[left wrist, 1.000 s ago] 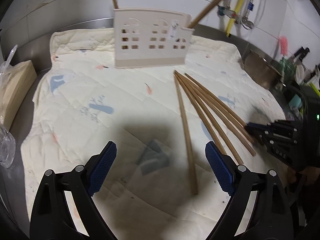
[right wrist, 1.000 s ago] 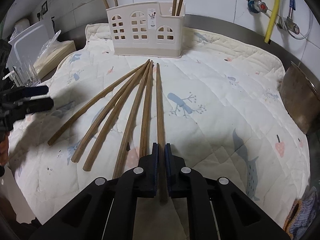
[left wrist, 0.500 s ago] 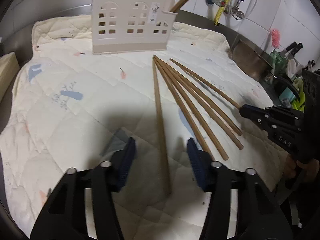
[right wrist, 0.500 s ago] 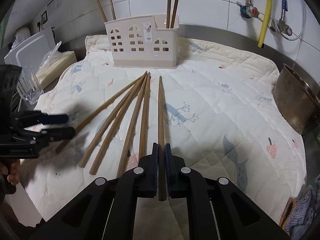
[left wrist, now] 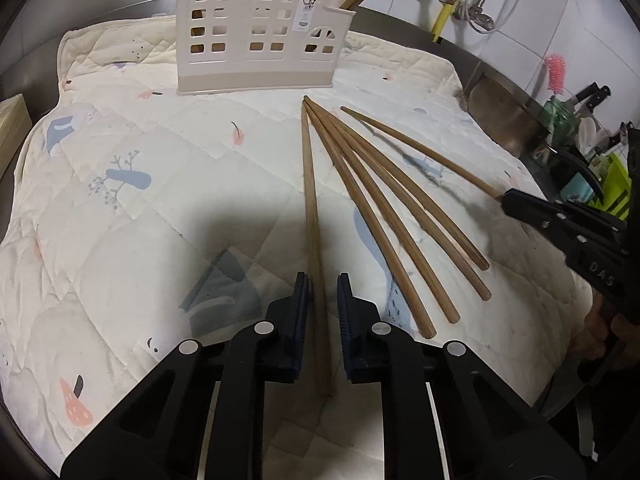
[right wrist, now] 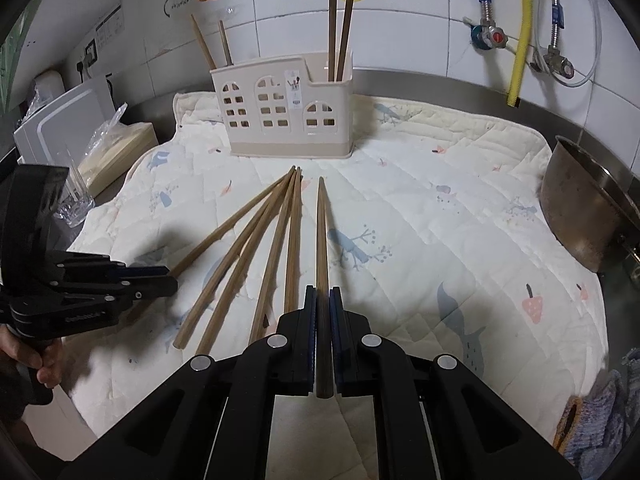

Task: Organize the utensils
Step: 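Close the left tool on a chopstick while the right tool closes on another, then lift the chopstick with the left tool to the holder while the right tool carries its own, then open both tools to drop the chopsticks into the white holder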

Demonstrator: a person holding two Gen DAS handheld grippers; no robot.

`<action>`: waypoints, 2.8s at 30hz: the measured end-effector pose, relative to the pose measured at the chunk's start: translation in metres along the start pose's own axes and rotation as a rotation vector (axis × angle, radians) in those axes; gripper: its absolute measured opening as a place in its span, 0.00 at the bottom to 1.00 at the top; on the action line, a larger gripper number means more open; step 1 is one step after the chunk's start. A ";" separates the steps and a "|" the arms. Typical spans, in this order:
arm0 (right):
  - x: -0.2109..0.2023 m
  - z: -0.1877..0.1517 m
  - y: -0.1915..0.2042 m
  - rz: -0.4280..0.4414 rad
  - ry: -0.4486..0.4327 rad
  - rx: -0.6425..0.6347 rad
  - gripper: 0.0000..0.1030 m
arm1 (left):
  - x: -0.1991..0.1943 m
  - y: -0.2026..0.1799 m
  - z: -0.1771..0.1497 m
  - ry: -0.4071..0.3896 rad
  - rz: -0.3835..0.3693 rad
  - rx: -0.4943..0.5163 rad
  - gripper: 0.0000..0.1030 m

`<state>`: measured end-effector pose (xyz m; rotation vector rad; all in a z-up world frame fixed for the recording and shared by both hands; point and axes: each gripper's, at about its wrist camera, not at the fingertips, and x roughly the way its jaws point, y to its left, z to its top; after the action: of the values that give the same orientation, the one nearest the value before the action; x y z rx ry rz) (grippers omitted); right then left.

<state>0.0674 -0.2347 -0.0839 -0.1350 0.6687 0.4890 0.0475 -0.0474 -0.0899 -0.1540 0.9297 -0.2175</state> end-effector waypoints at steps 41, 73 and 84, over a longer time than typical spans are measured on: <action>-0.080 0.232 0.018 0.123 -0.311 -0.165 0.06 | -0.110 0.021 0.160 -0.277 -0.009 0.116 0.05; 0.020 0.264 0.008 0.034 -0.164 -0.151 0.06 | -0.148 0.061 0.275 -0.451 0.092 0.053 0.05; 0.026 0.261 0.005 0.025 -0.162 -0.146 0.06 | -0.102 0.095 0.263 -0.336 0.046 -0.048 0.06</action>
<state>0.2288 -0.1487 0.1036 -0.2222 0.4761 0.5664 0.2122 0.0796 0.1227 -0.2062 0.6035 -0.1216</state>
